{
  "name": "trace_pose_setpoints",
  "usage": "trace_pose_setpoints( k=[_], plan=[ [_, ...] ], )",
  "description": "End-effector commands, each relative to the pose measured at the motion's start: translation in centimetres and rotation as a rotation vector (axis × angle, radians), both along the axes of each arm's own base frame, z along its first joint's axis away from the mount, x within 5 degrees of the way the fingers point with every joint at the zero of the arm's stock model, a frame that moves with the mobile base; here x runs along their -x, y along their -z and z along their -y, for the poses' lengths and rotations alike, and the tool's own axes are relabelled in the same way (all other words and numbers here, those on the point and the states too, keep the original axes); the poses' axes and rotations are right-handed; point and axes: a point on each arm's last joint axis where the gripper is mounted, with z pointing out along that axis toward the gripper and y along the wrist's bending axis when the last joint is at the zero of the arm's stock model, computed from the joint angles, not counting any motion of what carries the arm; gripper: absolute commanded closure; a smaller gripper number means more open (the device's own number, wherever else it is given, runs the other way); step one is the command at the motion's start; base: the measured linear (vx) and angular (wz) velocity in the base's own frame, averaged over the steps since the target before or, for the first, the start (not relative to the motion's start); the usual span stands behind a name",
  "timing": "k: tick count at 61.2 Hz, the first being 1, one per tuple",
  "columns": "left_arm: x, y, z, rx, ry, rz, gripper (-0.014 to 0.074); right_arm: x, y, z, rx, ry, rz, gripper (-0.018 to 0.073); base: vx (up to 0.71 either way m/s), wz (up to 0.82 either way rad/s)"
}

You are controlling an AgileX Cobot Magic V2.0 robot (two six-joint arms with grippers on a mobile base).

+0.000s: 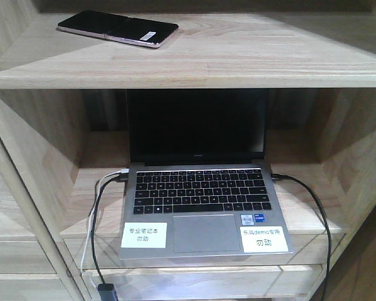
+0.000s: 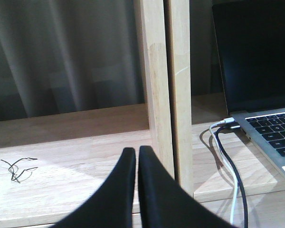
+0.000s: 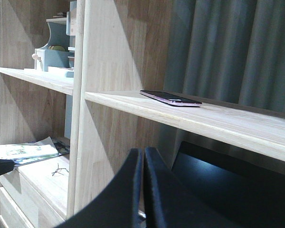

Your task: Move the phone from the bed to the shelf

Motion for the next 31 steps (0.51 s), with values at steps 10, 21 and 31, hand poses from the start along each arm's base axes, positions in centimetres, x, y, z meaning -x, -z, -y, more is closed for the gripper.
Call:
trace_pose_setpoints(
  k=[10, 21, 31],
  plan=[
    [0.07, -1.45, -0.02, 0.017, -0.003, 0.097, 0.0595, -0.24, -0.96, 0.26, -0.049, 0.035, 0.016, 0.0566, 0.0, 0.0],
    [0.07, -1.45, -0.02, 0.017, -0.003, 0.097, 0.0595, -0.44, -0.68, 0.41, -0.044, 0.059, -0.021, 0.0566, 0.0, 0.0],
    [0.07, -1.45, -0.02, 0.017, -0.003, 0.097, 0.0595, -0.92, -0.12, 0.92, -0.091, 0.122, -0.136, 0.0566, 0.0, 0.0]
  ],
)
